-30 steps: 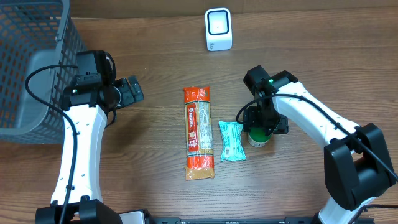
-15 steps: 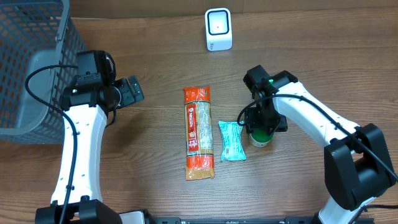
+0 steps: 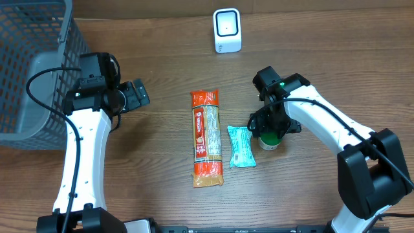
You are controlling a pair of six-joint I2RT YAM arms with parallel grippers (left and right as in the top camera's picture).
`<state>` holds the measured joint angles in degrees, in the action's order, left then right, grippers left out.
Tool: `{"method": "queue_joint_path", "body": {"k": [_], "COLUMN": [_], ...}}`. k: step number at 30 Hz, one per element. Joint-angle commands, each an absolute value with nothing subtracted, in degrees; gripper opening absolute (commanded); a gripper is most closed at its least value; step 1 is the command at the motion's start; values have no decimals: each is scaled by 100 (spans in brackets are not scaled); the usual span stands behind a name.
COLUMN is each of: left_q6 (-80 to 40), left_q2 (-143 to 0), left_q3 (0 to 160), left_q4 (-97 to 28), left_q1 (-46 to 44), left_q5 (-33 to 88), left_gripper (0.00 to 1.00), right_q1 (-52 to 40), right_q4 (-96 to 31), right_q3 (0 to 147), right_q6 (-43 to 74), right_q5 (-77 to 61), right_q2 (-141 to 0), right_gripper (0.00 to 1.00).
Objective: Scan the item barcode
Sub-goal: 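Close the right gripper around the green-capped jar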
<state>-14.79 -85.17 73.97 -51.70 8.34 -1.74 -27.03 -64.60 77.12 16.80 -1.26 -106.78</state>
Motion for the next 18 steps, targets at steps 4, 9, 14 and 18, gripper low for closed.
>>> {"method": "queue_joint_path", "body": {"k": [4, 9, 14, 18], "left_q6": [-1413, -1413, -1413, -1413], "left_q2": [-8517, -8517, -8517, -8517], "left_q3": [7424, 7424, 7424, 7424], "left_q4": [-5168, -5168, -5168, -5168], "left_q1": [823, 823, 823, 823], "left_q5": [-152, -150, -152, -150], "left_gripper": [100, 100, 100, 100], "right_q1": [-2700, -2700, -2700, -2700], "right_q4": [-6346, -6208, -5961, -5826], "right_q3": [7579, 7426, 7196, 7129], "right_q6": [1997, 1997, 1999, 2001], "right_q5": [-113, -113, -113, -113], "right_q2": [-10556, -10556, -10556, -10556], "right_gripper": [89, 88, 84, 77]}}
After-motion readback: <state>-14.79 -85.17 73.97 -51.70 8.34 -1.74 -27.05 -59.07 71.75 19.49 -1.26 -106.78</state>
